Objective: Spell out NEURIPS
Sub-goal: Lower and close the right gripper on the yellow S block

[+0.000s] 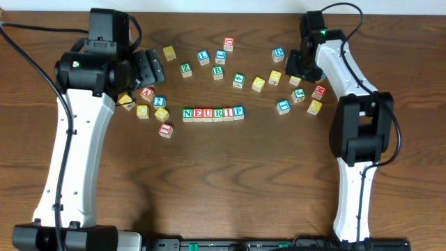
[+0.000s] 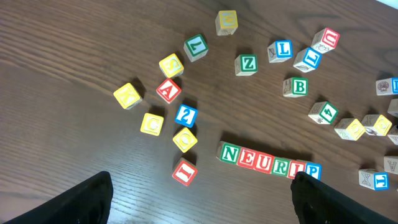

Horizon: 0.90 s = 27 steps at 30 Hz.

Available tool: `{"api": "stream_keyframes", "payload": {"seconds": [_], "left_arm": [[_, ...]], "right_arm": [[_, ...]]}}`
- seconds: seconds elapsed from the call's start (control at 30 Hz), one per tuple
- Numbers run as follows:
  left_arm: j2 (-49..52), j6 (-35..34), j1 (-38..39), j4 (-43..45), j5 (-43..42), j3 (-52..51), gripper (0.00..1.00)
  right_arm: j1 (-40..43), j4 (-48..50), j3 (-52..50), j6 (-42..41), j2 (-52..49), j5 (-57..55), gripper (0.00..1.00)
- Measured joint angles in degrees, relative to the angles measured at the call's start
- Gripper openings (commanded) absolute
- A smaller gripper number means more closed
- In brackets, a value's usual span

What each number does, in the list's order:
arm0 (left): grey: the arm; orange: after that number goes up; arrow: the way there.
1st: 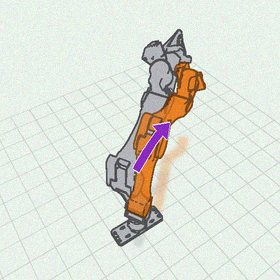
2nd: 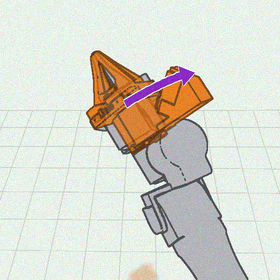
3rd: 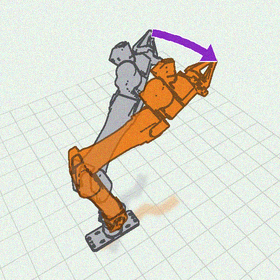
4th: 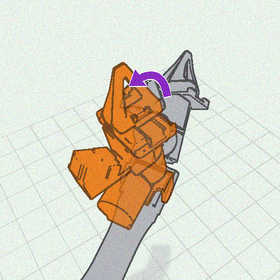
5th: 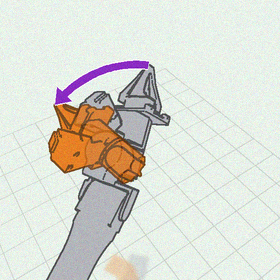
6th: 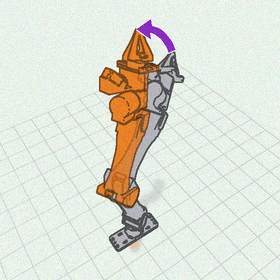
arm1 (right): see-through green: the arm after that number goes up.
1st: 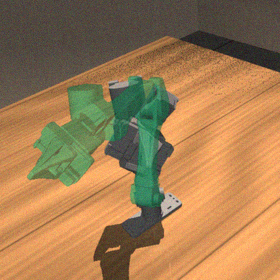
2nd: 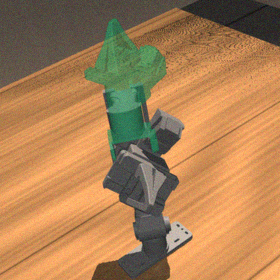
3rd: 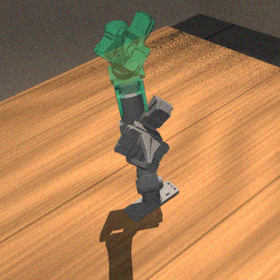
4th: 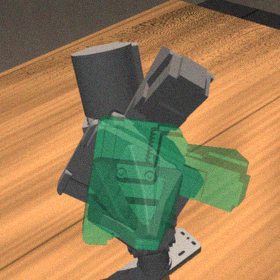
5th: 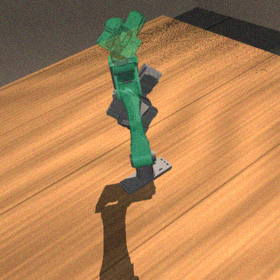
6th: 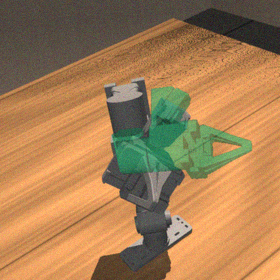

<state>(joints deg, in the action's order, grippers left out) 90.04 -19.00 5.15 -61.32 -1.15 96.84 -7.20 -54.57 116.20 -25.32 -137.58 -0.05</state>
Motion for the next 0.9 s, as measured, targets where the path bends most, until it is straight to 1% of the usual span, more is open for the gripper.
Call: {"api": "stream_keyframes", "payload": {"seconds": [0.07,0.33,0.63,0.9], "left_arm": [[0.0,0.02,-0.02,0.0,0.0,0.0,0.9],[0.0,0.0,-0.02,0.0,0.0,0.0,0.9],[0.0,0.02,-0.02,0.0,0.0,0.0,0.9],[0.0,0.02,-0.02,0.0,0.0,0.0,0.9]], "right_arm": [[0.0,0.04,0.0,0.0,-0.31,0.0,0.38],[0.0,0.5,-0.02,0.09,-0.7,-0.59,0.35],[0.0,1.62,-0.55,0.57,-0.72,-1.27,0.26],[0.0,-0.44,0.11,2.64,-0.72,-1.25,0.27]]}}
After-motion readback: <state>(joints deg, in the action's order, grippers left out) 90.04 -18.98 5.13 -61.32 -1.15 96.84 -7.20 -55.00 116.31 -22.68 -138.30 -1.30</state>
